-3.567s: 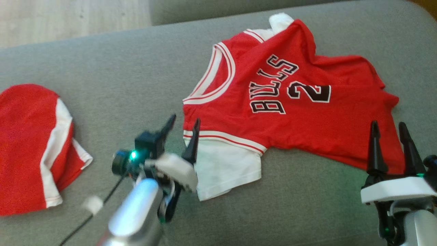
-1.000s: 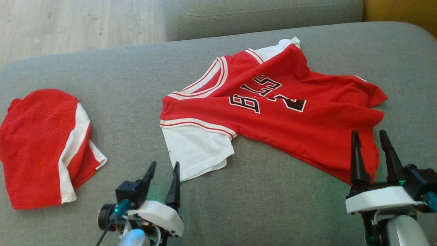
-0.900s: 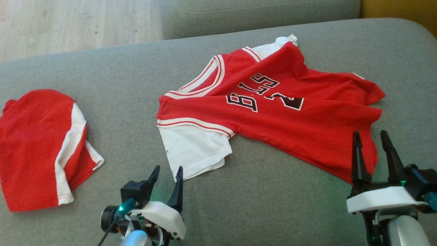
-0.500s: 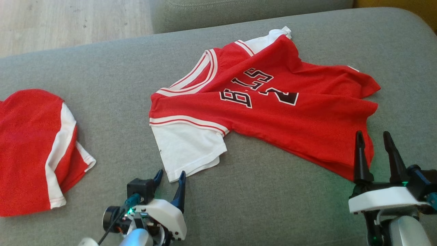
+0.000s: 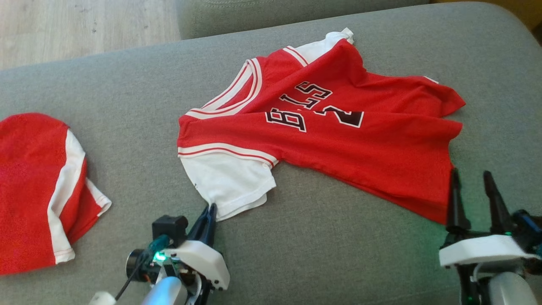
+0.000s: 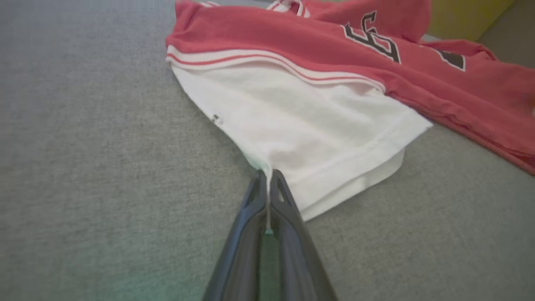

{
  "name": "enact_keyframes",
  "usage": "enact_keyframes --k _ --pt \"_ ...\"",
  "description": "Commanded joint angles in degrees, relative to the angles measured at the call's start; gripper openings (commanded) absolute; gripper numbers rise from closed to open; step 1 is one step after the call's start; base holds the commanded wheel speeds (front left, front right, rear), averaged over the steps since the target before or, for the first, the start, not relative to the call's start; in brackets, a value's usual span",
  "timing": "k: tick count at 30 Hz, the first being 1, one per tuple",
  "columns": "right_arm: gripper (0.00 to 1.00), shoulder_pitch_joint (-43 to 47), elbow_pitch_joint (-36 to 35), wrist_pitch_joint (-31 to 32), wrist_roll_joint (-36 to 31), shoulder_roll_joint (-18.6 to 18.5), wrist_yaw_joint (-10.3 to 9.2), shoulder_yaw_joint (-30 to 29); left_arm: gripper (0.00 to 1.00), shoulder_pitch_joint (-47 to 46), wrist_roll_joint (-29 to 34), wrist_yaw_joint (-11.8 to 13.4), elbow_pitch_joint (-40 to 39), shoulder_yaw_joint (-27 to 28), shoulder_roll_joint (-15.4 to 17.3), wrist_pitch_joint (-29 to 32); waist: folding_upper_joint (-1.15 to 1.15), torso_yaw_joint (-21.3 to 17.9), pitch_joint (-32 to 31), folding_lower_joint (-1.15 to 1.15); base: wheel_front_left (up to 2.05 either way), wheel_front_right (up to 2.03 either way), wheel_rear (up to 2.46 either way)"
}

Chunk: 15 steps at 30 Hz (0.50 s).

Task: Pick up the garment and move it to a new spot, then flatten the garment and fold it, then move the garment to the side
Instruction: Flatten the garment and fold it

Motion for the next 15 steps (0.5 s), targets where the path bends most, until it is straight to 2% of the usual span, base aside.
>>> enact_keyframes --k 1,7,15 --pt "1.0 -1.06 -1.29 -0.54 0.89 -0.6 0.43 0.79 0.0 -1.41 -0.68 -0.08 -1.65 1.78 0.51 -1.12 0.0 -0.05 -0.1 0.0 0.0 0.0 0.0" --pt "1.0 0.92 1.41 0.03 3.2 -0.6 0.43 0.72 0.0 -1.51 -0.82 1.13 -3.82 3.84 1.21 -6.38 0.0 -0.59 -0.42 0.0 0.0 0.0 0.0" --pt "1.0 0.68 5.77 2.25 6.68 -0.6 0.43 2.6 0.0 -1.7 -0.84 1.78 -4.07 4.02 1.58 -7.6 0.0 -0.53 -0.12 0.0 0.0 0.0 0.0"
